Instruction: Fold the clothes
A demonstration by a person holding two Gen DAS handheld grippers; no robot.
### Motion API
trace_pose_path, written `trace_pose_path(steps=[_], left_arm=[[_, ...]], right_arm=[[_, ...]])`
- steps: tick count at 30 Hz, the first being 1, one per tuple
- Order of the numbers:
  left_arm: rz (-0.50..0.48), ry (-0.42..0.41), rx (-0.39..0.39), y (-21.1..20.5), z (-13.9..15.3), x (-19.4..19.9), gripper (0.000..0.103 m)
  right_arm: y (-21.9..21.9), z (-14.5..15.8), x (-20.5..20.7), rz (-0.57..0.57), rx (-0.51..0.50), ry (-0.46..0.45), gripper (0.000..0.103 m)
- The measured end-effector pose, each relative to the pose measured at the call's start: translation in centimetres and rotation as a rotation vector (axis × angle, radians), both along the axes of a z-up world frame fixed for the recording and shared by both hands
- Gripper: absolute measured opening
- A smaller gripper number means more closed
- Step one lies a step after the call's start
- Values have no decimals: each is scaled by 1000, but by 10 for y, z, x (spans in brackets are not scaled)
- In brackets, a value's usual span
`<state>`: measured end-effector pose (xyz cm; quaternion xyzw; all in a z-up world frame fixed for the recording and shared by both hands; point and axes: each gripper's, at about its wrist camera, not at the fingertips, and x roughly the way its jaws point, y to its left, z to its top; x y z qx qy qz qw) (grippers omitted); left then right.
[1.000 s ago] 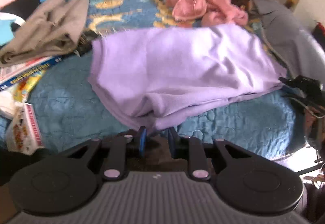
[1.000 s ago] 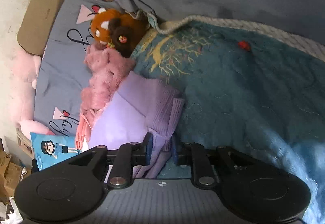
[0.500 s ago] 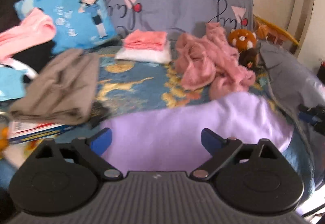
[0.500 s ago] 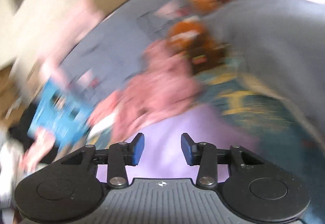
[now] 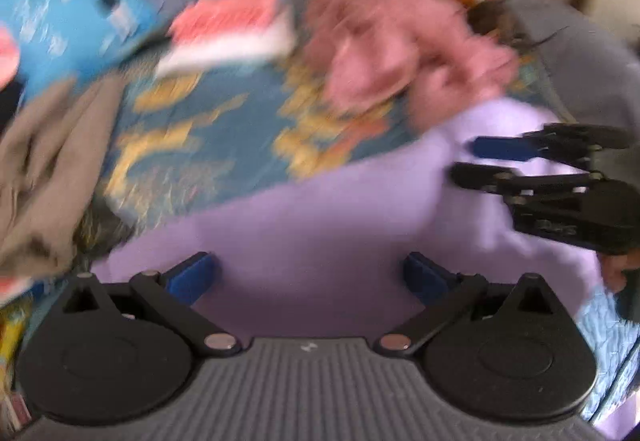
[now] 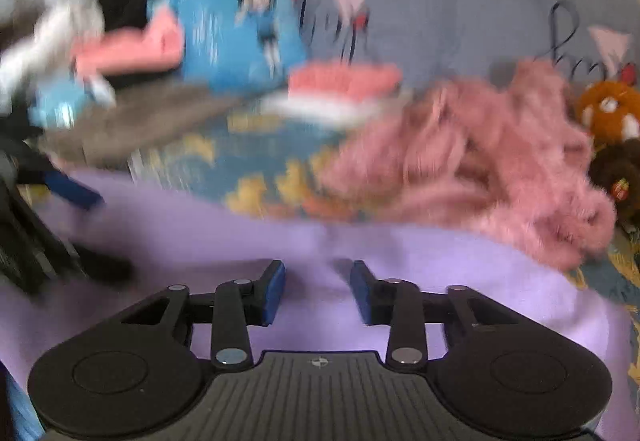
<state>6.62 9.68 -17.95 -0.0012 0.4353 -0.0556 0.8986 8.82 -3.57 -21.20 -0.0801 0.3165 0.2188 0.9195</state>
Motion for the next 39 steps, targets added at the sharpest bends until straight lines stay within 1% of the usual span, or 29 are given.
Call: trace_pose_path(steps=[1, 2, 3, 5, 6, 7, 8, 9, 12, 14, 15, 16, 17, 19, 20, 21, 22, 24, 25, 26, 28, 30, 32, 34, 35, 37, 38, 39], left_arm=[[26, 26, -72, 10, -6, 2, 103], [50, 50, -115, 16, -9, 5, 103], [59, 64, -127, 18, -10, 7, 103], [55, 60, -99, 14, -10, 6, 103], [57, 46, -84, 11, -8, 3, 103], [64, 29, -67, 9, -3, -3, 103], [70, 12, -50, 7, 2, -9, 103], [75, -3, -34, 5, 6, -15, 103], [42, 8, 5, 4, 14, -30, 103], [22, 16, 30, 4, 19, -40, 103], [27, 27, 24, 7, 19, -44, 103], [31, 37, 19, 9, 18, -47, 103], [36, 49, 13, 12, 17, -51, 103], [51, 102, -1, 18, 13, -54, 103], [80, 133, 42, 19, 8, -54, 103], [119, 166, 96, 21, 0, -53, 103], [149, 200, 106, 27, -7, -53, 103], [199, 223, 23, 42, -9, -56, 103], [231, 217, 24, 48, -6, -58, 103], [262, 210, 24, 52, -4, -61, 103], [279, 154, 21, 57, 6, -70, 103], [259, 79, -41, 58, 20, -82, 103], [215, 13, -86, 51, 33, -90, 103], [161, -42, -122, 41, 46, -98, 103], [128, -57, -138, 34, 51, -100, 103], [58, -78, -180, 19, 55, -102, 103], [27, -92, -195, 11, 55, -104, 103], [-3, -106, -210, 2, 54, -107, 103]], right_arm=[[-8, -3, 4, -1, 21, 14, 17], [-15, -3, 7, -15, 57, 28, 13], [-20, -1, 8, -27, 77, 41, 8], [-25, 6, 6, -38, 93, 50, 8], [-29, 11, 1, -53, 95, 26, 13], [-34, 15, -6, -76, 101, -5, 23], [-39, 20, -13, -99, 106, -37, 30], [-44, 25, -20, -123, 112, -68, 40], [-42, 25, -48, -64, 120, -64, 35], [-40, 24, -67, -16, 124, -53, 35], [-39, 23, -77, 9, 127, -48, 36], [-37, 22, -86, 33, 129, -43, 40], [-36, 22, -96, 57, 131, -37, 42], [-20, 3, -108, 85, 34, 11, 43], [-17, -7, -114, 70, 22, -8, 43], [-19, -13, -118, 38, 57, -30, 43], [-22, -14, -118, 7, 98, -26, 43], [-26, -4, -116, -7, 115, -11, 41], [-28, 2, -116, -11, 118, -5, 38], [-38, 7, -117, -61, 134, -17, 38], [-65, 16, -123, -205, 178, -57, 43], [-92, 25, -128, -348, 221, -96, 45], [-129, 25, -135, -540, 288, -87, 45], [-161, 19, -144, -687, 362, -62, 45], [-174, 16, -149, -742, 396, -52, 46], [-191, 10, -155, -817, 471, -41, 46], [-198, 7, -158, -850, 519, -38, 46], [-204, 1, -158, -880, 587, -13, 47]])
